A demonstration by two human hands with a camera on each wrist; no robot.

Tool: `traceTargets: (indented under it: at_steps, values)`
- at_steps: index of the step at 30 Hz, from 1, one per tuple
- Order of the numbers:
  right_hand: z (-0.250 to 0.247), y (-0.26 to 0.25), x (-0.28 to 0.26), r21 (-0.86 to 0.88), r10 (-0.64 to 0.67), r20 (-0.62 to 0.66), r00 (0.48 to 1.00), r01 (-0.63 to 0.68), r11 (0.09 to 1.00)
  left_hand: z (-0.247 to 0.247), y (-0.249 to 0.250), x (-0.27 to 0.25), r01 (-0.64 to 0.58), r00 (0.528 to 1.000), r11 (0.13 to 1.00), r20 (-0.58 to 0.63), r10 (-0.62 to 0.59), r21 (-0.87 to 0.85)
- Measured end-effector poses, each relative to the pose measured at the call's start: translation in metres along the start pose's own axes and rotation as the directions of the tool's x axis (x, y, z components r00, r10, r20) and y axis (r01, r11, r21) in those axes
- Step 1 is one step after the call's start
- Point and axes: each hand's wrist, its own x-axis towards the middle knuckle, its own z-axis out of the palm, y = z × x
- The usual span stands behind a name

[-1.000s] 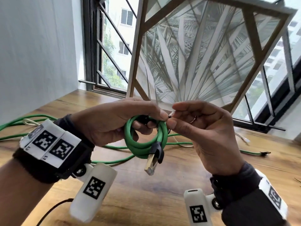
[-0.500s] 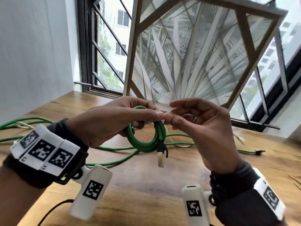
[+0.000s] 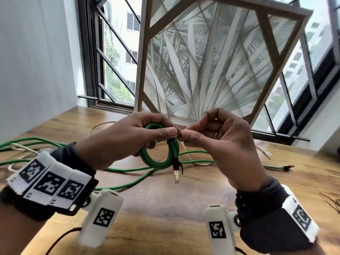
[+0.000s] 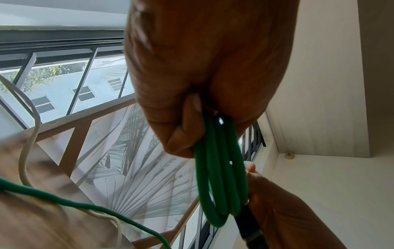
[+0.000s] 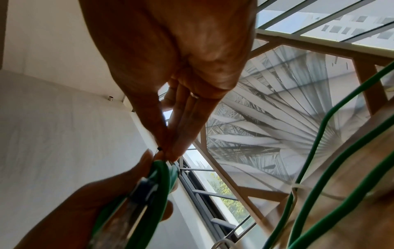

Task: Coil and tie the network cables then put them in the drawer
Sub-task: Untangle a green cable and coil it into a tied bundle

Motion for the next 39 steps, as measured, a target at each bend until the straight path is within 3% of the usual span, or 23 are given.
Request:
traceTargets:
  at_steps: [6, 10, 12, 13, 16, 20, 28, 32, 35, 39]
  values:
    - [-0.002, 0.004, 0.001, -0.161, -0.089, 0.024, 0.996, 0.092, 0.983, -0.001, 0.002, -0.001, 0.047, 0.999, 0.999, 0.023, -0.047, -0.013]
    - [-0.02, 0.011, 0.007, -0.437, -0.178, -0.165, 0.97, 0.09, 0.895, -0.001, 0.003, -0.003, 0.041, 0.996, 0.999, 0.083, -0.043, 0.024]
    - [-0.039, 0.008, 0.011, -0.337, -0.113, -0.213, 0.97, 0.036, 0.941, 0.001, 0.001, -0.003, 0.042, 0.998, 0.999, 0.057, -0.041, -0.003]
    - [-0.044, 0.004, 0.011, -0.244, -0.051, -0.18, 0.982, 0.006, 0.97, 0.001, 0.001, -0.002, 0.038, 0.999, 0.999, 0.032, -0.037, -0.02]
    - [-0.037, -0.001, 0.007, -0.129, 0.052, 0.053, 0.997, -0.045, 0.991, 0.002, -0.002, 0.001, 0.038, 0.999, 0.999, -0.034, -0.039, -0.031]
    - [-0.012, 0.008, 0.003, -0.218, 0.009, 0.211, 0.977, 0.038, 0.975, 0.003, -0.003, 0.003, 0.051, 0.997, 0.998, -0.049, -0.053, -0.026]
    - [-0.009, 0.014, 0.001, -0.358, -0.054, 0.213, 0.976, 0.13, 0.924, 0.003, -0.008, 0.003, 0.057, 0.998, 0.998, -0.038, -0.058, -0.019]
    - [-0.012, 0.021, 0.005, -0.243, 0.052, 0.126, 0.991, -0.019, 0.97, 0.0, -0.007, 0.004, 0.03, 0.999, 0.994, -0.024, -0.033, -0.106]
    - [-0.008, 0.02, 0.004, -0.139, 0.159, 0.219, 0.963, -0.13, 0.982, -0.001, -0.005, 0.004, 0.007, 1.0, 0.978, -0.014, -0.01, -0.209]
    - [-0.001, 0.012, 0.003, 0.143, 0.214, 0.264, 0.941, -0.258, 0.956, 0.002, -0.004, 0.005, -0.034, 0.996, 0.975, -0.086, 0.016, -0.218]
